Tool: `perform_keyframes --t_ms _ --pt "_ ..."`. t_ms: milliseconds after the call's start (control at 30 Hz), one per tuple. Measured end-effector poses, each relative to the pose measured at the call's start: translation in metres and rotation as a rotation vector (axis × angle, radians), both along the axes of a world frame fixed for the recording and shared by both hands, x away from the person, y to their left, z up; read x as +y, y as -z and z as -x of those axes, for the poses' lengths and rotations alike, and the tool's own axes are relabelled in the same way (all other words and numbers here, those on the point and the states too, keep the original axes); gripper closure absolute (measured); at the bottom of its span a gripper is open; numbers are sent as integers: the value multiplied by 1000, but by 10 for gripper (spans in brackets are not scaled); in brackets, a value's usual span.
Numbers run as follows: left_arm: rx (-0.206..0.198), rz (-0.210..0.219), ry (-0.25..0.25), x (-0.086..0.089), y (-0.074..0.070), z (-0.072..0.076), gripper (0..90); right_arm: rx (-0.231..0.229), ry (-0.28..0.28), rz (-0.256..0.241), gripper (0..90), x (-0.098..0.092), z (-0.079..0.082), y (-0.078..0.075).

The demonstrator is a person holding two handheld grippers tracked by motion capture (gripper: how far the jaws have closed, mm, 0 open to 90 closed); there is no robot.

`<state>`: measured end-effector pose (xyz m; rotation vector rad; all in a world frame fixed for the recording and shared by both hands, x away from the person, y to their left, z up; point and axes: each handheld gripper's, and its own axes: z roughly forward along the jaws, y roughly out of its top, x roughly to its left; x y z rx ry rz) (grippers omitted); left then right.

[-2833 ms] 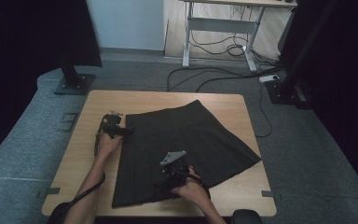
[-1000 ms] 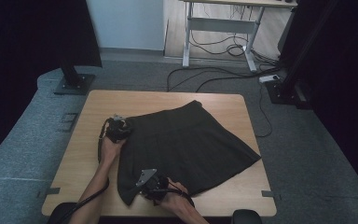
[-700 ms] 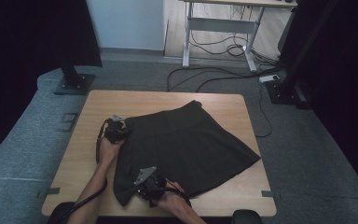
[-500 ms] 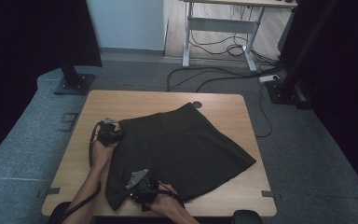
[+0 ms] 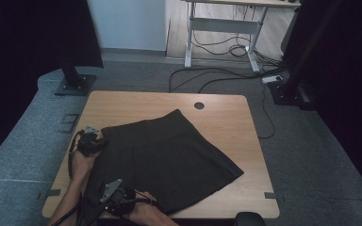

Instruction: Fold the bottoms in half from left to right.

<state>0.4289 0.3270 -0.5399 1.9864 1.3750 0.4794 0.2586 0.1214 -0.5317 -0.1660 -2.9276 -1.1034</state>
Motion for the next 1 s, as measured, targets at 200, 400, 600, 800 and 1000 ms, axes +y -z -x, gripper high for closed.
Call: perform_keyframes --t_ms 200,400,600,800,1000 --pt "8 35 -6 3 1 -1 830 10 7 -9 750 -1 0 0" --pt "-13 64 -22 7 -11 -2 853 -56 7 -31 763 -12 3 -23" --pt "-64 133 0 1 -43 -9 856 -99 45 -70 764 -38 -2 -55" --pt "-121 142 48 -28 -79 -23 857 -140 123 -100 764 -75 -6 -80" --pt "-174 105 98 -69 -107 -37 857 -165 205 -126 764 -121 -13 -97"
